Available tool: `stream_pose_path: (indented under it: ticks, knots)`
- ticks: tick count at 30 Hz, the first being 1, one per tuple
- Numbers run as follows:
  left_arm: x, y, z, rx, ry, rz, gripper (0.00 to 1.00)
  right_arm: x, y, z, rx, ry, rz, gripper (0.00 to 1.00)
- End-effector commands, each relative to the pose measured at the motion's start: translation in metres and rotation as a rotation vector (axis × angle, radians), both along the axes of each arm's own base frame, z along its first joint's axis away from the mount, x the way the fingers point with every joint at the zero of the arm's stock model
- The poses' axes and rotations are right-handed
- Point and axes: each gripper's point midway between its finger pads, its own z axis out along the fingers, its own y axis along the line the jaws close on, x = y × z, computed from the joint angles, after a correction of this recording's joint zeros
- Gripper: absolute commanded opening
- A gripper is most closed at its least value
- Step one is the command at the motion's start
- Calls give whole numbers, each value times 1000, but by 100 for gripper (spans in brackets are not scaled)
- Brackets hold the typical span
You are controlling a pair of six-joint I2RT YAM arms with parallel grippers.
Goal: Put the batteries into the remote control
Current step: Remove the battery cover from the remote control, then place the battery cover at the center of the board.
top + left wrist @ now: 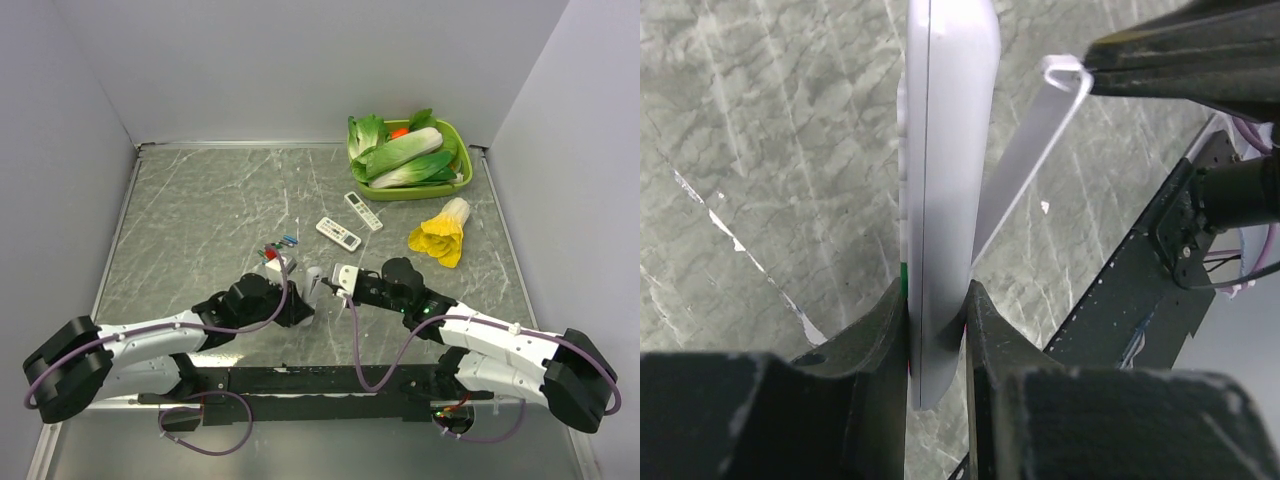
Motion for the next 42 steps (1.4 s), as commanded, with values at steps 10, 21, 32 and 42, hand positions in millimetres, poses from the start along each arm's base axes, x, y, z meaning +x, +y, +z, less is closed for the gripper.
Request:
stream_pose_path:
  ticks: [10, 21, 32, 42]
  knots:
    - [23, 2, -14, 43, 105, 111, 1, 27, -20, -7, -10, 177, -181, 0]
    - [47, 41, 8, 76, 41, 362, 1, 47, -54, -58, -57, 710, -600, 0]
    - [49, 100, 60, -118, -134, 576, 1, 65, -62, -118, -63, 1026, -847, 0]
    - [41, 130, 79, -213, -249, 632, 3, 65, -79, -134, -86, 1063, -941, 38]
